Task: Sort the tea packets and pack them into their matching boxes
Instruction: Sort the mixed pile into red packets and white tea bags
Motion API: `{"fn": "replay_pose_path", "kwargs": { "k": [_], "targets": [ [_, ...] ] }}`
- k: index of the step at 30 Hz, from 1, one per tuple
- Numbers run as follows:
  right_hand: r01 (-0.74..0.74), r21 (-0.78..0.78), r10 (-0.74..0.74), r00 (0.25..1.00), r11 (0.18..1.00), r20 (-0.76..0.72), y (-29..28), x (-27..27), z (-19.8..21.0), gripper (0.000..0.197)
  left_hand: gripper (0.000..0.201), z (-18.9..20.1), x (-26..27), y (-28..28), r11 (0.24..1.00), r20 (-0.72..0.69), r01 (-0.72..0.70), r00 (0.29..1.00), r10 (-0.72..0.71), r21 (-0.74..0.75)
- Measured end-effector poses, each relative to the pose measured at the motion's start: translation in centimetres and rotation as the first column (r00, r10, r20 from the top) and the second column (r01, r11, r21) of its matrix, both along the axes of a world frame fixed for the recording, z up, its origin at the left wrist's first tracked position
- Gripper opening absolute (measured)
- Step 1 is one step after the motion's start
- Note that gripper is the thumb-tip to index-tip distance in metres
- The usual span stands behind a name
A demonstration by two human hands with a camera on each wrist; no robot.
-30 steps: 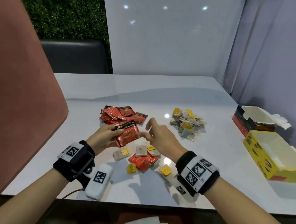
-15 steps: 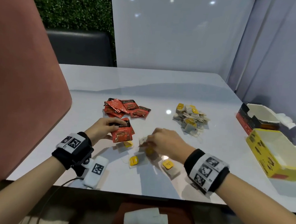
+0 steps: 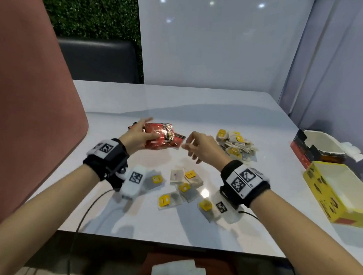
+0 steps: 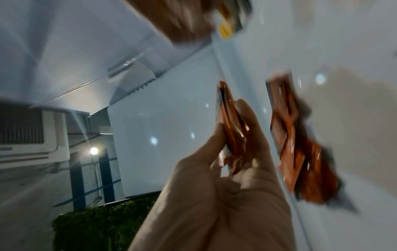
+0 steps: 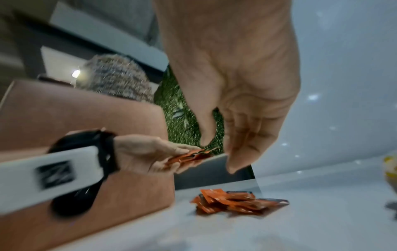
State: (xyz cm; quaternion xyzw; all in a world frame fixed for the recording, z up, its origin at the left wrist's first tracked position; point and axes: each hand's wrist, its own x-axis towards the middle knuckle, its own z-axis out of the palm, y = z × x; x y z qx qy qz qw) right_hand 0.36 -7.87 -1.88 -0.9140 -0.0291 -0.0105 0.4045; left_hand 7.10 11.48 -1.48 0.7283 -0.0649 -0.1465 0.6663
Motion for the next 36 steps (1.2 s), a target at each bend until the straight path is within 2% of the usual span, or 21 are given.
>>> {"fn": "replay_pose_path", "kwargs": {
  "k": [1,3,5,7,8,9,11,13,14,15,17,18,20,21,24,26,29,31,33,34,36],
  "targets": [
    [-0.072,-0.153,0.066,0.997,0.986,-0.043,-0.5,-0.1,-0.2,0.026,0.053,0.4,1.4,0.6,0.996,0.005,-0.018,1.000,0.018,0.089],
    [-0.259,-0.452,0.182,0.961,0.854,-0.208,-1.3,-0.5,-0.9,0.041,0.031,1.1,4.3,1.5,0.943,0.057,-0.073,0.997,0.057,0.324],
    [-0.374,-0.557,0.200,0.916,0.741,-0.349,-1.6,-0.9,-2.2,0.061,0.025,1.4,6.5,1.9,0.808,0.131,-0.163,0.986,0.107,0.566],
    [-0.393,-0.590,0.184,0.905,0.706,-0.383,-1.4,-1.2,-3.8,0.079,0.042,1.2,8.0,1.9,0.676,0.190,-0.209,0.976,0.104,0.707],
    [-0.393,-0.609,0.183,0.908,0.689,-0.378,-1.1,-1.5,-4.5,0.085,0.047,0.9,8.4,1.7,0.661,0.183,-0.201,0.978,0.097,0.723],
    [-0.385,-0.629,0.183,0.914,0.676,-0.363,-0.8,-1.7,-4.9,0.089,0.046,0.4,8.7,1.4,0.677,0.167,-0.181,0.982,0.086,0.714],
    [-0.359,-0.659,0.189,0.929,0.661,-0.317,-0.1,-2.1,-5.4,0.085,0.037,-1.0,9.3,0.5,0.715,0.116,-0.127,0.991,0.064,0.688],
    [-0.317,-0.671,0.189,0.947,0.670,-0.258,0.4,-2.3,-5.5,0.068,0.023,-2.3,9.5,0.0,0.708,0.123,-0.129,0.991,0.061,0.694],
    [-0.297,-0.660,0.174,0.953,0.690,-0.247,0.5,-2.3,-5.6,0.060,0.024,-2.6,9.6,-0.1,0.680,0.146,-0.146,0.988,0.058,0.719],
    [-0.284,-0.641,0.157,0.956,0.713,-0.248,0.5,-2.2,-5.7,0.053,0.036,-3.0,10.0,-0.1,0.606,0.190,-0.170,0.981,0.031,0.777],
    [-0.274,-0.583,0.135,0.953,0.765,-0.270,0.2,-2.0,-6.0,0.041,0.060,-3.4,9.9,-0.2,0.405,0.314,-0.262,0.947,-0.068,0.876],
    [-0.271,-0.558,0.133,0.952,0.784,-0.276,-0.1,-2.0,-6.0,0.036,0.063,-3.5,9.5,-0.3,0.370,0.382,-0.318,0.918,-0.111,0.873],
    [-0.269,-0.520,0.131,0.949,0.811,-0.287,-0.7,-2.0,-5.7,0.032,0.067,-3.1,7.5,-0.7,0.364,0.423,-0.328,0.880,-0.218,0.871],
    [-0.263,-0.499,0.126,0.948,0.826,-0.291,-1.1,-2.1,-5.5,0.033,0.071,-3.2,6.2,-0.7,0.375,0.383,-0.273,0.886,-0.260,0.886],
    [-0.209,-0.362,0.095,0.946,0.908,-0.309,-2.3,-2.5,-4.4,0.032,0.099,-3.7,0.7,-0.3,0.361,0.062,0.069,0.939,-0.339,0.930],
    [-0.139,-0.211,0.066,0.944,0.968,-0.323,-3.2,-2.9,-3.5,0.026,0.109,-4.6,-3.3,-0.1,0.312,-0.087,0.222,0.916,-0.392,0.924],
    [-0.118,-0.094,0.080,0.937,0.989,-0.339,-4.4,-4.2,-1.7,0.022,0.102,-6.0,-7.4,-0.8,0.214,-0.035,0.158,0.874,-0.485,0.964],
    [-0.152,-0.052,0.126,0.934,0.987,-0.333,-4.8,-5.6,-0.9,0.019,0.098,-6.6,-7.7,-1.4,0.216,-0.014,0.148,0.854,-0.521,0.965],
    [-0.184,-0.090,0.144,0.930,0.979,-0.337,-4.6,-6.9,-0.8,0.019,0.094,-6.6,-7.0,-2.2,0.257,-0.042,0.207,0.847,-0.530,0.944],
    [-0.213,-0.170,0.144,0.927,0.962,-0.347,-4.3,-7.4,-1.2,0.020,0.094,-6.4,-6.5,-2.6,0.273,-0.052,0.234,0.839,-0.542,0.933],
    [-0.280,-0.407,0.128,0.923,0.869,-0.362,-3.5,-8.3,-2.5,0.024,0.090,-6.0,-5.9,-3.6,0.269,-0.041,0.248,0.801,-0.598,0.931]
  ]
}}
